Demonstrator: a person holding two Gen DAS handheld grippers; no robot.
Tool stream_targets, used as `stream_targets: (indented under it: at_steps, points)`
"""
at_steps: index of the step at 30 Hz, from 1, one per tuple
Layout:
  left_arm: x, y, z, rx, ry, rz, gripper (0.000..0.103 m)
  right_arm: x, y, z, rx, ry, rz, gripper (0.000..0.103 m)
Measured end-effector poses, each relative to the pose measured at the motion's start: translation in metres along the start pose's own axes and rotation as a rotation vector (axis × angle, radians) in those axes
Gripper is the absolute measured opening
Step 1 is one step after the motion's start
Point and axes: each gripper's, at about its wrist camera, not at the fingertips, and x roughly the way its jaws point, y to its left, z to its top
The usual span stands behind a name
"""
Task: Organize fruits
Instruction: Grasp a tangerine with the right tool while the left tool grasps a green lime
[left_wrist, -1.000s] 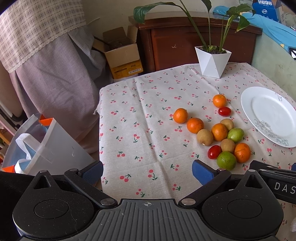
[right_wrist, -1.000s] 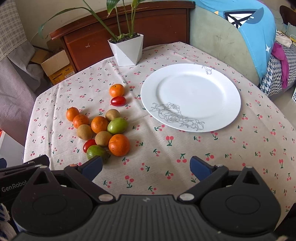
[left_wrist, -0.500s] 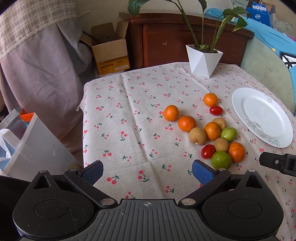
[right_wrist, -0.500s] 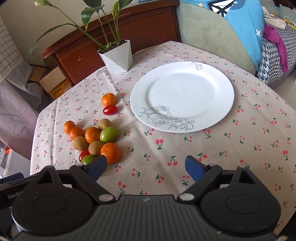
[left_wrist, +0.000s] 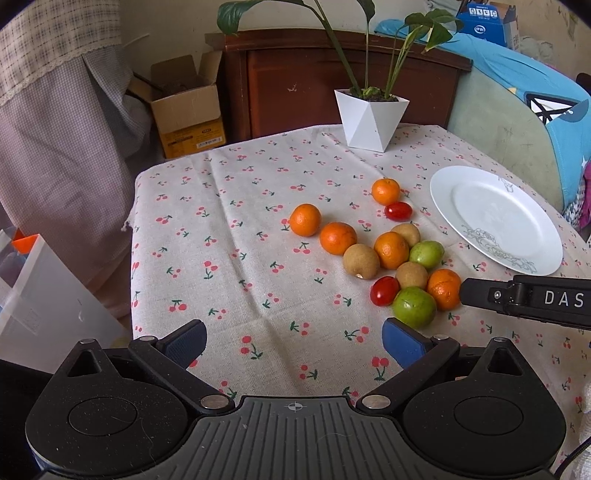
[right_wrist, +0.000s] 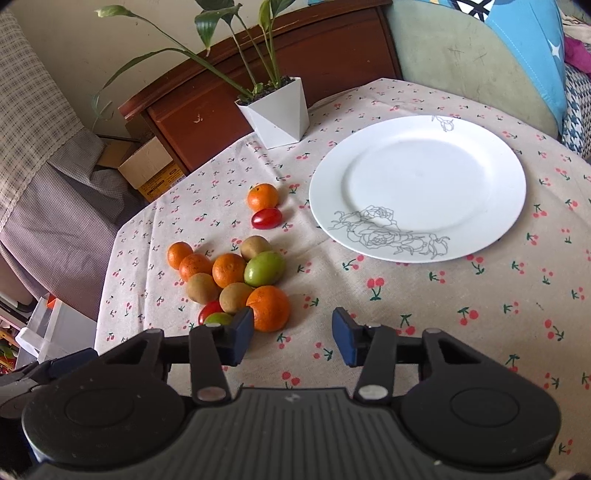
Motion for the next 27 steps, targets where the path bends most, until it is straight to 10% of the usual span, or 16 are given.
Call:
stream_targets:
  at_steps: [27]
  points:
    - [0.014,-0.044,-0.006,0.054,-0.045,-0.208,0.059,0.001,-0.022,0.004,0.076,-0.012,-0.023,0.028]
